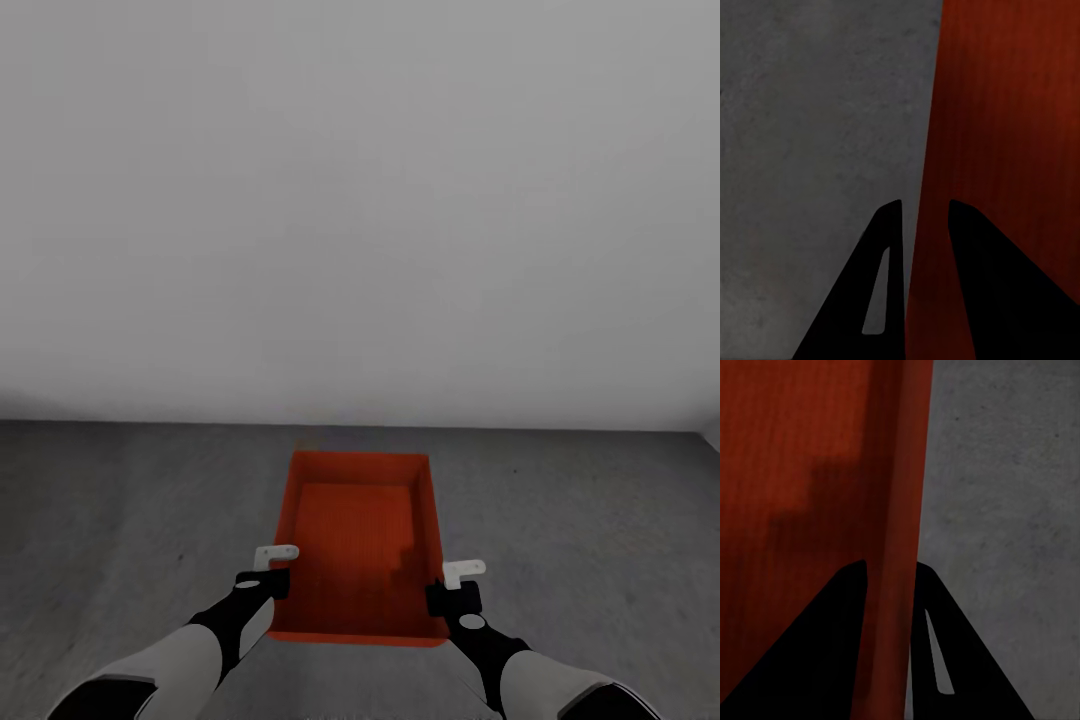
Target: Move the two storage containers from the living room to the garage. In the garage, place one container on the floor and stack the other container on top of it (either order is fine).
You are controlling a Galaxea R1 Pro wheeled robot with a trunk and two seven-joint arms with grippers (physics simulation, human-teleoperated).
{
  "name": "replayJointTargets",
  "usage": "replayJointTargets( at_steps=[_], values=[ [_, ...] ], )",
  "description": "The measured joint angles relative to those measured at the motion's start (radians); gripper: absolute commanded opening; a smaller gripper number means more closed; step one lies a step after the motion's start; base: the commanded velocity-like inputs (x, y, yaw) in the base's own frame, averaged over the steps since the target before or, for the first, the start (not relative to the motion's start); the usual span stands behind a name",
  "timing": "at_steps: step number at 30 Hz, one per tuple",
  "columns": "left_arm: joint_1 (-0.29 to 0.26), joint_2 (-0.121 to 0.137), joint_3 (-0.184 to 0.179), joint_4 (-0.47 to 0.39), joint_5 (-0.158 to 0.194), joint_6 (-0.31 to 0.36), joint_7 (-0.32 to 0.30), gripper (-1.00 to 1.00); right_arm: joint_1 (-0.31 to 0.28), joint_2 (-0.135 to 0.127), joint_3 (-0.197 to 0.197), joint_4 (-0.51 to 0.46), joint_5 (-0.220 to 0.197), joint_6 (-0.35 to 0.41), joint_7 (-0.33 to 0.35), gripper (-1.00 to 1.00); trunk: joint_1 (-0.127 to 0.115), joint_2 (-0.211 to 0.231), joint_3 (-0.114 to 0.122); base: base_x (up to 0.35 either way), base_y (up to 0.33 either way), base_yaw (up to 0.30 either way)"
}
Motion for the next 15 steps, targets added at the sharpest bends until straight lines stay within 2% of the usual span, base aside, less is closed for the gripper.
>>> replayJointTargets(
  at_steps=[15],
  values=[
    [0.0, 0.0, 0.0, 0.0, 0.0, 0.0, 0.0, -1.0, 0.0, 0.0, 0.0, 0.0, 0.0, 0.0, 0.0, -1.0, 0.0, 0.0, -0.024, 0.0, 0.0, 0.0]
  ],
)
